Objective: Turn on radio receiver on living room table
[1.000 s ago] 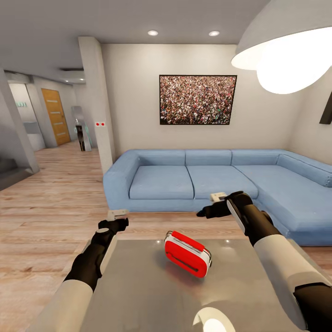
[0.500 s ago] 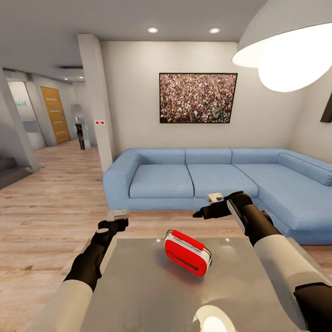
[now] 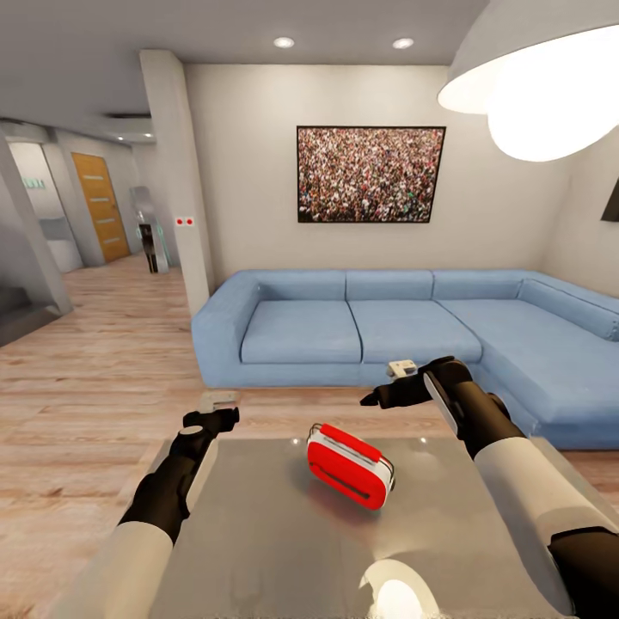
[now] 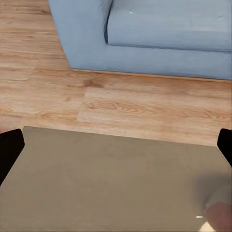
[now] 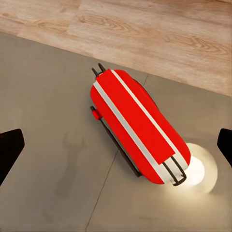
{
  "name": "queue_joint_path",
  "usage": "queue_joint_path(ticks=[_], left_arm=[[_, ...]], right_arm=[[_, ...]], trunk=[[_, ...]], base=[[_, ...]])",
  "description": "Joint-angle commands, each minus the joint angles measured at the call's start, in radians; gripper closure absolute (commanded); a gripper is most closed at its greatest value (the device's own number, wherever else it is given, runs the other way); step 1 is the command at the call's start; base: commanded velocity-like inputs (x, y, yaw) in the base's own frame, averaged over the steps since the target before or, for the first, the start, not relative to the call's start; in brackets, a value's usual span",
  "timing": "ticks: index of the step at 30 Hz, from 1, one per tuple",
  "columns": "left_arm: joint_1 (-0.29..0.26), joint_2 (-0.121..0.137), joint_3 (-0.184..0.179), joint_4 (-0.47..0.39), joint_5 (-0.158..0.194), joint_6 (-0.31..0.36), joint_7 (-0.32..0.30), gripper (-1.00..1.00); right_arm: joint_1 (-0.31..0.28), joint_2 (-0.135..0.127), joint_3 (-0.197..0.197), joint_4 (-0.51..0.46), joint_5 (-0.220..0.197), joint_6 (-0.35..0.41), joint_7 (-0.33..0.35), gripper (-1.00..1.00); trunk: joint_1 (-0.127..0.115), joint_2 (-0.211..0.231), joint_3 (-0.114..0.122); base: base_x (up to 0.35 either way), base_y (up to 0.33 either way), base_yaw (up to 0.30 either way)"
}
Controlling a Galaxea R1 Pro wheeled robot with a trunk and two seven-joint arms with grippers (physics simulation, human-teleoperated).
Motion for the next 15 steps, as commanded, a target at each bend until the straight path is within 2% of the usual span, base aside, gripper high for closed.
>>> queue_joint_path(ticks=[1,15], left_arm=[[0.000,0.000,0.000,0.000,0.000,0.000,0.000,-1.00],[0.000,0.001,0.000,0.004,0.000,0.000,0.000,-1.00]], right_arm=[[0.000,-0.001,0.000,0.000,0.000,0.000,0.000,-1.00],[0.000,-0.006,0.001,0.000,0.005,0.000,0.000,-1.00]], trunk=[[0.000,0.000,-0.002],[0.000,0.000,-0.024]], base=[[0.000,0.000,0.000],[0.000,0.000,0.000]])
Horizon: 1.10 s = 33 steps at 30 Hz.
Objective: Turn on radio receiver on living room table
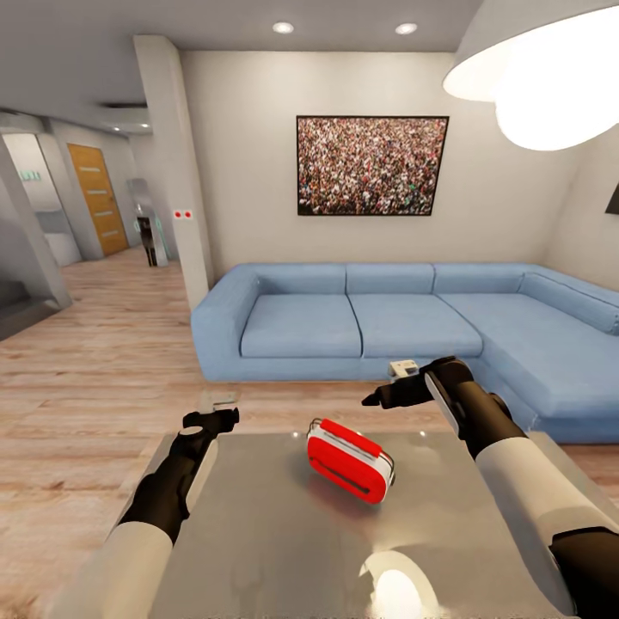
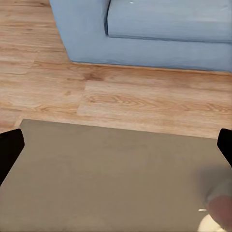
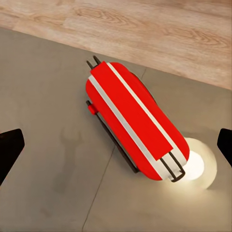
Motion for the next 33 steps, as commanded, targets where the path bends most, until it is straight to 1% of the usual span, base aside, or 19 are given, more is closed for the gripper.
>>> queue_joint_path(ticks=[1,6,7,9,10,11,13,15,17,24,33], left_arm=[[0.000,0.000,0.000,0.000,0.000,0.000,0.000,-1.00],[0.001,0.004,0.000,0.000,0.000,0.000,0.000,-1.00],[0.001,0.007,0.000,0.000,0.000,0.000,0.000,-1.00],[0.002,0.010,0.000,0.000,0.000,0.000,0.000,-1.00],[0.002,0.011,0.000,0.000,0.000,0.000,0.000,-1.00],[0.002,0.011,0.000,0.000,0.000,0.000,0.000,-1.00],[0.003,0.012,0.000,0.000,0.000,0.000,0.000,-1.00],[0.003,0.012,0.000,0.000,0.000,0.000,0.000,-1.00],[0.003,0.012,0.000,0.000,0.000,0.000,0.000,-1.00],[0.003,0.012,0.000,0.000,0.000,0.000,0.000,-1.00],[0.003,0.012,0.000,-0.001,0.000,0.000,0.000,-1.00]], right_arm=[[0.000,0.000,0.000,0.000,0.000,0.000,0.000,-1.00],[0.000,0.000,0.000,0.000,0.017,-0.001,-0.001,-1.00],[0.000,-0.001,0.000,-0.001,0.026,-0.001,-0.002,-1.00],[0.000,-0.002,-0.001,-0.001,0.048,-0.001,-0.003,-1.00],[0.000,-0.003,-0.001,-0.001,0.068,-0.001,-0.004,-1.00],[0.000,-0.004,-0.001,-0.001,0.079,-0.001,-0.004,-1.00],[0.000,-0.006,-0.001,-0.001,0.123,-0.002,-0.004,-1.00],[0.000,-0.007,-0.001,-0.001,0.145,-0.003,-0.003,-1.00],[0.000,-0.008,-0.002,-0.001,0.156,-0.003,-0.002,-1.00],[0.000,-0.008,-0.004,-0.001,0.168,-0.003,-0.002,-1.00],[0.000,-0.008,-0.004,-0.001,0.168,-0.003,0.000,-1.00]], trunk=[[0.000,0.000,-0.002],[0.000,0.000,-0.010],[0.000,0.000,-0.011],[0.000,0.000,-0.014],[0.000,0.000,-0.016],[0.000,0.000,-0.018],[0.000,0.000,-0.021],[0.000,0.000,-0.024],[0.000,0.000,-0.027],[0.000,0.000,-0.038],[0.000,0.000,-0.053]], base=[[0.000,0.000,0.000],[0.000,0.000,0.000],[0.000,0.000,0.000],[0.000,0.000,0.000],[0.000,0.000,0.000],[0.000,0.000,0.000],[0.000,0.000,0.000],[0.000,0.000,0.000],[0.000,0.000,0.000],[0.000,0.000,0.000],[0.000,0.000,0.000]])
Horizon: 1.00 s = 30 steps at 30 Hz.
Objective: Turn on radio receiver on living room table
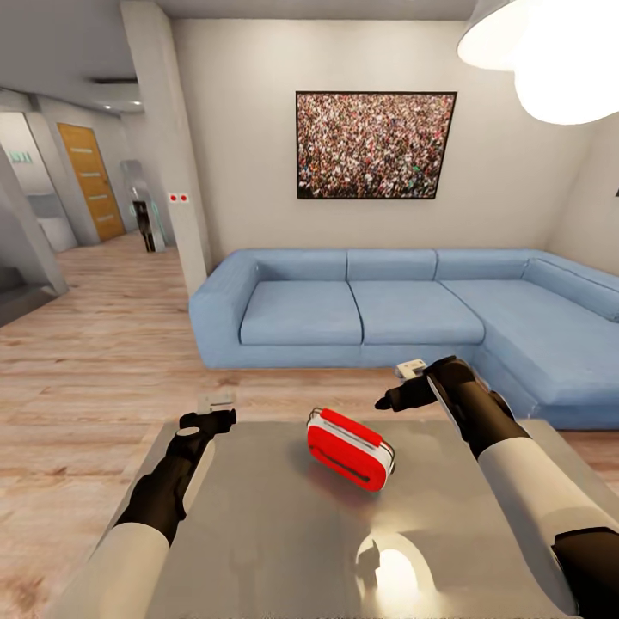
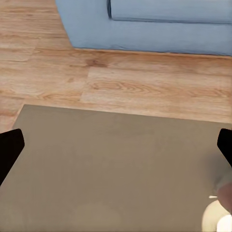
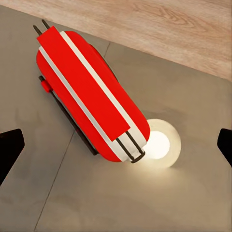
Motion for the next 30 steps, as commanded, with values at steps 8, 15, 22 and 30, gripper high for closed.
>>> queue_joint_path(ticks=[8,15,22,30], left_arm=[[0.000,0.000,0.000,0.001,0.000,0.000,0.000,-1.00],[0.000,0.000,0.000,0.001,0.000,0.000,0.000,-1.00],[0.000,0.000,0.000,0.001,0.000,0.000,0.000,-1.00],[0.000,0.000,0.000,0.001,0.000,0.000,0.000,-1.00]], right_arm=[[0.000,0.001,-0.003,0.000,0.000,-0.001,0.001,-1.00],[0.000,0.001,-0.003,-0.002,0.000,-0.002,0.002,-1.00],[0.000,0.001,-0.003,-0.005,0.000,-0.002,0.002,-1.00],[0.000,0.001,-0.003,-0.008,0.000,-0.002,0.002,-1.00]], trunk=[[0.000,0.000,-0.013],[0.000,0.000,-0.024],[0.000,0.000,-0.035],[0.000,0.000,-0.048]], base=[[0.000,0.000,0.000],[0.000,0.000,0.000],[0.000,0.000,0.000],[0.000,0.000,0.000]])
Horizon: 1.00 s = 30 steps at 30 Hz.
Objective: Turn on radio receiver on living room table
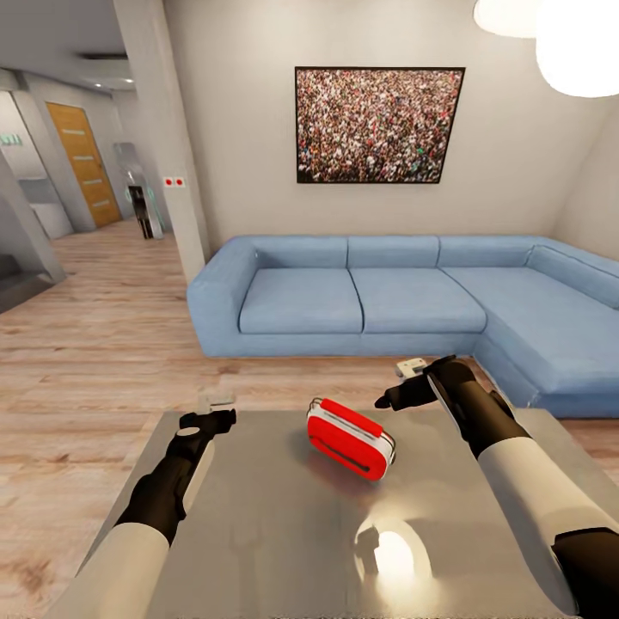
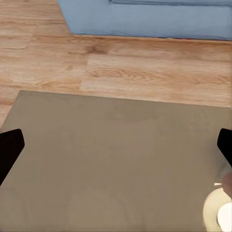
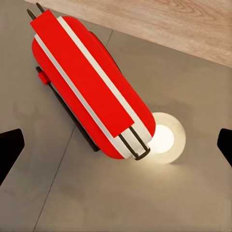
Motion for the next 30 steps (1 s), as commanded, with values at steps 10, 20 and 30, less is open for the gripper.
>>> queue_joint_path(ticks=[10,20,30], left_arm=[[0.000,0.001,0.000,0.001,0.000,0.000,0.000,-1.00],[0.002,0.001,0.000,0.000,0.000,-0.001,0.000,-1.00],[0.003,0.001,0.000,0.001,0.000,-0.001,0.000,-1.00]], right_arm=[[0.000,0.000,-0.001,-0.003,0.000,0.000,0.000,-1.00],[0.000,0.000,-0.002,-0.007,0.001,0.000,-0.001,-1.00],[0.000,-0.001,-0.002,-0.025,0.001,0.000,-0.001,-1.00]], trunk=[[0.000,0.000,-0.016],[0.000,0.000,-0.032],[0.000,0.000,-0.048]], base=[[0.000,0.000,0.000],[0.000,0.000,0.000],[0.000,0.000,0.000]])
